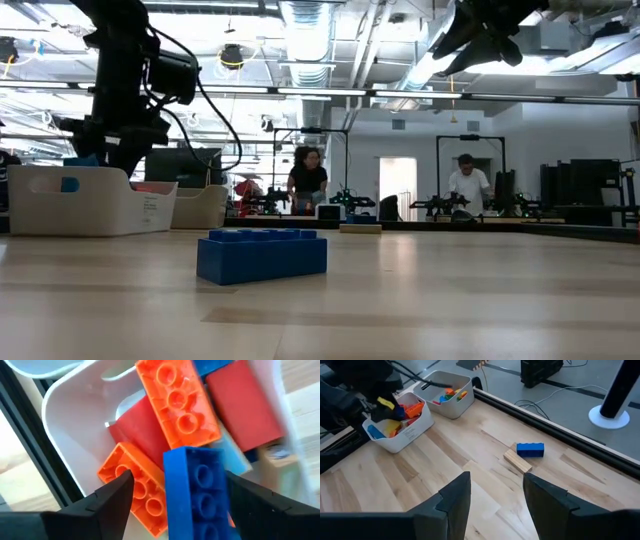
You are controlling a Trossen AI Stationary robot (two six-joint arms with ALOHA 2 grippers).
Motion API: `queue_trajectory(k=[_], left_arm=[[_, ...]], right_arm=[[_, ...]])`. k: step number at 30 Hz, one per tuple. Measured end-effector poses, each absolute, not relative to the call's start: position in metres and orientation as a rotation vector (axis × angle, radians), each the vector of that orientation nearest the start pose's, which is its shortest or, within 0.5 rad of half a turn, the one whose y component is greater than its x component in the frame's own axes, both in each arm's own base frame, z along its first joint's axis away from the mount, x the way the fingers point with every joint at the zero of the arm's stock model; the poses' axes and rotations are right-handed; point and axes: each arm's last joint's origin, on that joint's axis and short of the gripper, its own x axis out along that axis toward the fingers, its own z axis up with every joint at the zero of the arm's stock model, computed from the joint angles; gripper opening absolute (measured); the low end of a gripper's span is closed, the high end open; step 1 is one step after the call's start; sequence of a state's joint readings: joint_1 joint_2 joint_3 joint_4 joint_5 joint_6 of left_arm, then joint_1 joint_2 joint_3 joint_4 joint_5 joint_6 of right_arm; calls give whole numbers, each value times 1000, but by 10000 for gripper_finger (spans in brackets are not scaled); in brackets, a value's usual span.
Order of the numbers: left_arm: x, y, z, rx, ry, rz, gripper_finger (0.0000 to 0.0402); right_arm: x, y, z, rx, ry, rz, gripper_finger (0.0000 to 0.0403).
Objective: Sort blocks by size
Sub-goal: Put the large blue game piece into the white bin
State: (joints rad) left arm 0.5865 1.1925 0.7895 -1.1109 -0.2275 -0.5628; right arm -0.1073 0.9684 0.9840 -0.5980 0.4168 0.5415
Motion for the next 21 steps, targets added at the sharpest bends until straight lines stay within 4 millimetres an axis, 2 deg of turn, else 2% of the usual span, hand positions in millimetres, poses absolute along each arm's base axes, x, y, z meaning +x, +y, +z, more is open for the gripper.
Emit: queue_trajectory(k=[9,12,16,21], left_arm=[[134,97,252,-702,1147,1057,285],[139,92,267,-729,1069,902,285],[164,75,281,-718,929,573,285],[205,29,282,-670,865,295,285]], right_arm=[[191,-32,333,400,436,-642,207],[191,-32,333,387,440,-642,207],[191,-35,333,379,443,-631,207],[190,-39,333,382,447,-630,207]])
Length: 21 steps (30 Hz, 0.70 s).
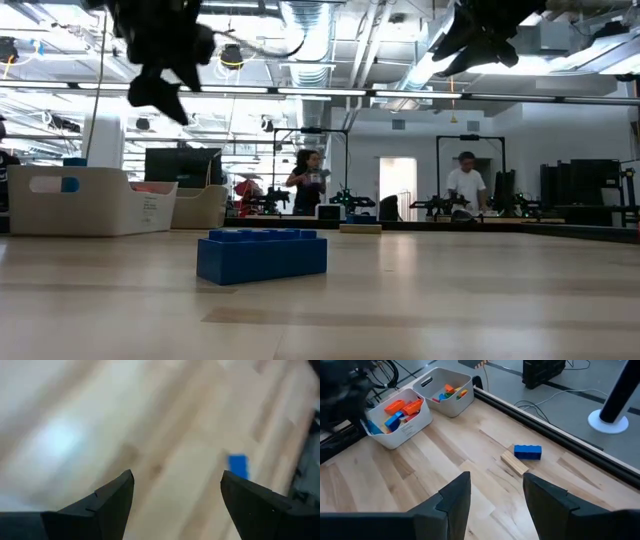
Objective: Sort blocks by size
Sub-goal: Put the large blue game piece into the white bin
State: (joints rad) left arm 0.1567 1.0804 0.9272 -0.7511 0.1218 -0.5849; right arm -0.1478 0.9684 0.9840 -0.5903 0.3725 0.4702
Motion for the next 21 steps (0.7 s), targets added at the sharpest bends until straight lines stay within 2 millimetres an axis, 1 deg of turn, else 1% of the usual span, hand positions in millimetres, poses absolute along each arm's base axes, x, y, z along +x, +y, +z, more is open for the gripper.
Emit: queue_trajectory(k=[3,5,7,9,10,12,15,17,19,21], left_arm=[[230,-11,275,-640,855,165,283],[244,-41,271,-559,807,102,280],[254,-67,264,-479,766,93,278],[262,-87,255,-422,741,117,277],[267,-94,248,-420,735,129,277],[276,-105,234,-476,752,145,277],[290,-117,211,-606,793,158,277],[299,-123,198,-655,842,181,276],[310,-131,192,-648,880,189,276],[324,-138,194,-590,888,164,276]], right_arm=[[190,-39,333,379,455,-631,207],[189,-39,332,375,469,-631,207],[188,-40,330,371,488,-638,207],[187,-40,329,369,509,-647,207],[186,-41,328,368,518,-650,207],[185,-42,327,357,534,-656,207],[184,-44,327,348,540,-660,207],[184,-44,327,349,540,-659,207],[184,-44,327,351,542,-653,207],[185,-44,326,356,544,-641,207]])
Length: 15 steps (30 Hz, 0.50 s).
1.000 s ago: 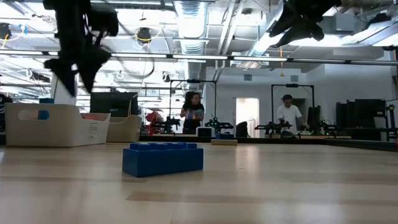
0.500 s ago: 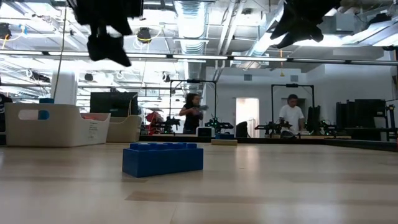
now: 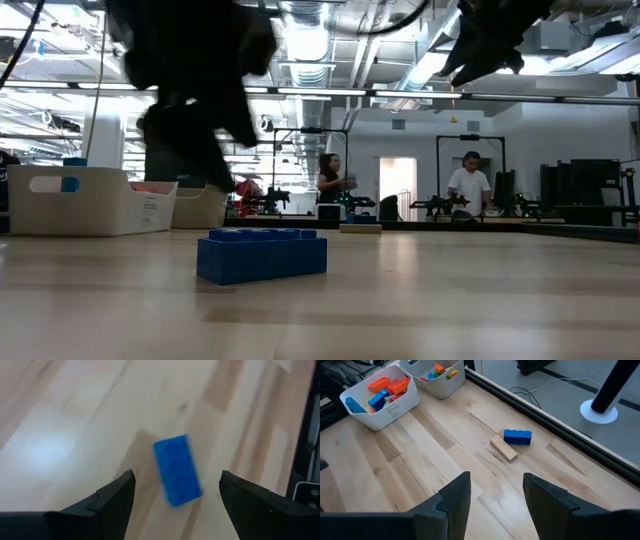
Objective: Sort blocks by size
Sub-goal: Put the large blue game piece into the white bin
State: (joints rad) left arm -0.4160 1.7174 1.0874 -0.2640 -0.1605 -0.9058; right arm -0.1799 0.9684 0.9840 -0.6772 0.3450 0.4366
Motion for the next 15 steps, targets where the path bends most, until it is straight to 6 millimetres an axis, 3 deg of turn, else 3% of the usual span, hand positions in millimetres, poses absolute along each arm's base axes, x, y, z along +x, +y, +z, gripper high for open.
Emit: queue_trajectory(k=[8,15], left_arm=[[365,-152,189,-318,924,104,276],[362,-142,175,-260,1042,184,276]], right_arm=[[183,-42,324,358,580,-639,207],[183,-37,323,349,599,-612,207]])
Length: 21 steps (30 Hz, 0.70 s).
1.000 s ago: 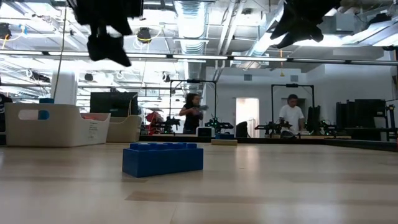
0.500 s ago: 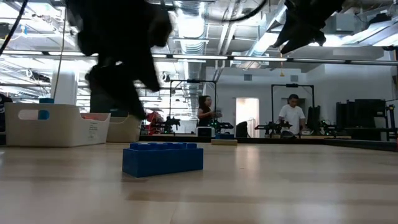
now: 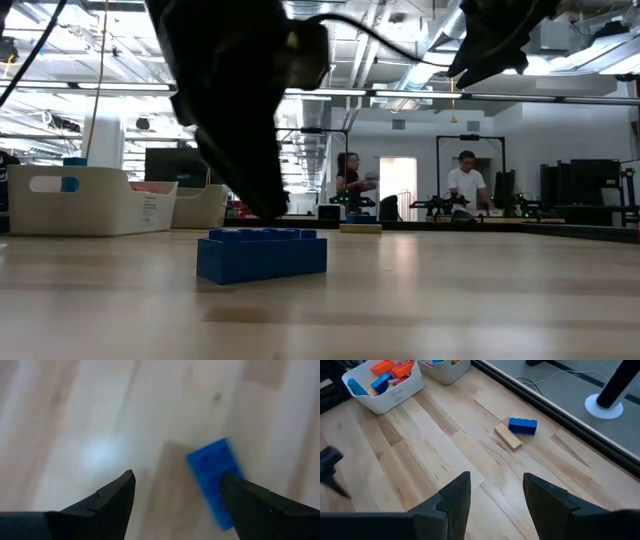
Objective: Sort blocks by size
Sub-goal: Put the large blue game piece into the white bin
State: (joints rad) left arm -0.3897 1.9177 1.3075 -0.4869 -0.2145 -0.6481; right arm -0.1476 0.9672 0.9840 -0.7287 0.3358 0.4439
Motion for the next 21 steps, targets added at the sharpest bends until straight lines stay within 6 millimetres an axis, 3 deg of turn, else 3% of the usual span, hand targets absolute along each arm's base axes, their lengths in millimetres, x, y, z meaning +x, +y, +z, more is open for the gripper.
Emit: queue_trajectory(k=[5,10,15,21], left_arm=[[357,-126,170,-158,1126,244,276],[360,-110,170,-189,1140,203,276],[365,-121,189,-173,1045,-31,276],[368,-135,171,-111,1060,-125,276]], right_arm=[[183,-37,323,350,594,-611,207],[183,-37,323,360,592,-614,207],[183,-37,323,368,592,-617,207],[183,-37,323,370,589,-618,207]])
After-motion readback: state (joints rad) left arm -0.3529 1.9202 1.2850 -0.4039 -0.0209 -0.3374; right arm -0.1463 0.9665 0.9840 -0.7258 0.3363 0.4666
